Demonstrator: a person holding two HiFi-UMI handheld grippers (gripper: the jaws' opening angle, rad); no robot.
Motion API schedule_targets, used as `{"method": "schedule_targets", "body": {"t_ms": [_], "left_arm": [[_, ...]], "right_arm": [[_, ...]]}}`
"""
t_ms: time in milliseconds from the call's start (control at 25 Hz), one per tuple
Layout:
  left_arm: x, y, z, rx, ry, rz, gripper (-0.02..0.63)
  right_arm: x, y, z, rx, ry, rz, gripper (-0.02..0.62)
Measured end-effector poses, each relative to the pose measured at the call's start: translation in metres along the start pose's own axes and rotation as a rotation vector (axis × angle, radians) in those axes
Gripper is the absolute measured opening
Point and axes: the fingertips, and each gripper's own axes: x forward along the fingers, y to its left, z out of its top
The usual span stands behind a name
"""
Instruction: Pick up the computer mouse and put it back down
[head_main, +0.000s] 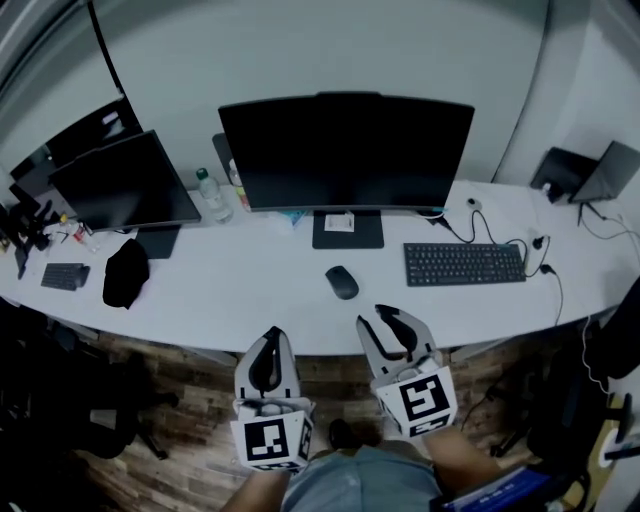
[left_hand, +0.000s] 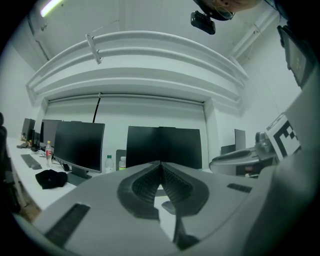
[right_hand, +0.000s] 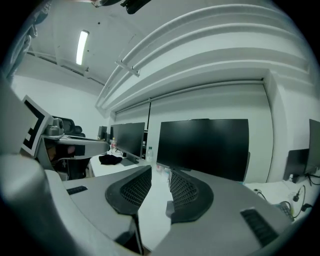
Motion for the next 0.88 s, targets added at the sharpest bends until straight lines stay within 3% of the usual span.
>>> {"method": "schedule_targets", "body": {"t_ms": [560,880], "left_arm": [[0.054,0.0,-0.026,0.013,0.079,-0.074,0.008],[0.102,0.002,-0.031,0.029,0.103,-0.063,0.008]], "right_arm": [[0.037,-0.033,-0.014,0.053,0.034,-0.067,0.125],[0.078,-0.059,-0.029,0.076,0.059,-0.031,0.131]]}}
